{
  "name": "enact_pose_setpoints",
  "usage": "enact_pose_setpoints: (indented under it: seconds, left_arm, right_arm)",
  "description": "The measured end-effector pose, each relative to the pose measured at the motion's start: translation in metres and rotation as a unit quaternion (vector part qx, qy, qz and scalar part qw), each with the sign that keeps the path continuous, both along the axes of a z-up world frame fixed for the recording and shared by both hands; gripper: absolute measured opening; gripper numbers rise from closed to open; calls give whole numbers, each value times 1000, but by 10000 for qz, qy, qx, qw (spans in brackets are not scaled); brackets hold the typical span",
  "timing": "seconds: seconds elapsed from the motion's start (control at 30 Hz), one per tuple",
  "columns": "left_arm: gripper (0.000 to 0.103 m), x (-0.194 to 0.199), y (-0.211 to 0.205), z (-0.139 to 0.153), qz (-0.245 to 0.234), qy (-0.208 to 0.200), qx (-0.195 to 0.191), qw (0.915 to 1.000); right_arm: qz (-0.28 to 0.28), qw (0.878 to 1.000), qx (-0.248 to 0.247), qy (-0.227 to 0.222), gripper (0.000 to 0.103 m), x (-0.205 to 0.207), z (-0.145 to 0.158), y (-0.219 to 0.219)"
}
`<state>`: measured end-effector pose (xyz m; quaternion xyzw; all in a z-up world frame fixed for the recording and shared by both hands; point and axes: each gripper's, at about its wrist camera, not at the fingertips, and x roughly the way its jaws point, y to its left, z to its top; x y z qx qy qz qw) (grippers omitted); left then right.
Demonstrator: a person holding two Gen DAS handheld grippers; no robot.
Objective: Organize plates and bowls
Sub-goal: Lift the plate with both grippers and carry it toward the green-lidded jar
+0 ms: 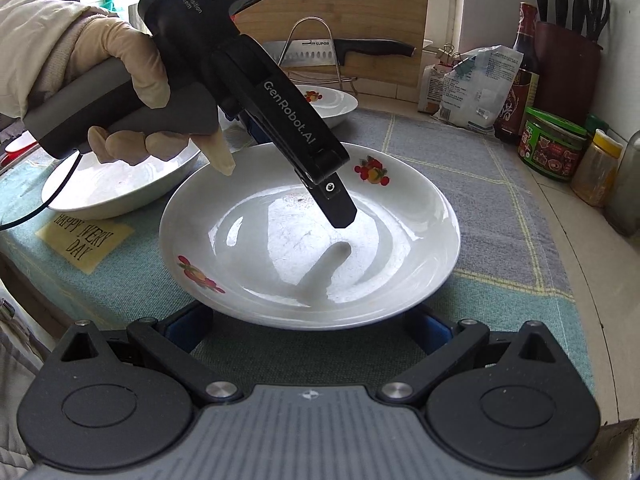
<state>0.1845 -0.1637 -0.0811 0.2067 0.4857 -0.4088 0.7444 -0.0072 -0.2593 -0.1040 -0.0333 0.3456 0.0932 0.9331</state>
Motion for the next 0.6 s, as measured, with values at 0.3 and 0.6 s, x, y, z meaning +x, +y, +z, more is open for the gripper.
enact_pose_setpoints:
  seconds: [0.3, 0.6]
  left_arm:
    - [102, 3, -1, 0, -406, 115, 110, 9991]
    - [99, 10, -4, 4, -1076, 577, 57, 9925]
  right_arm:
    - [-56, 9999, 13, -95, 103, -1, -1, 1]
    - [29, 10000, -12, 6, 103, 5, 1, -1]
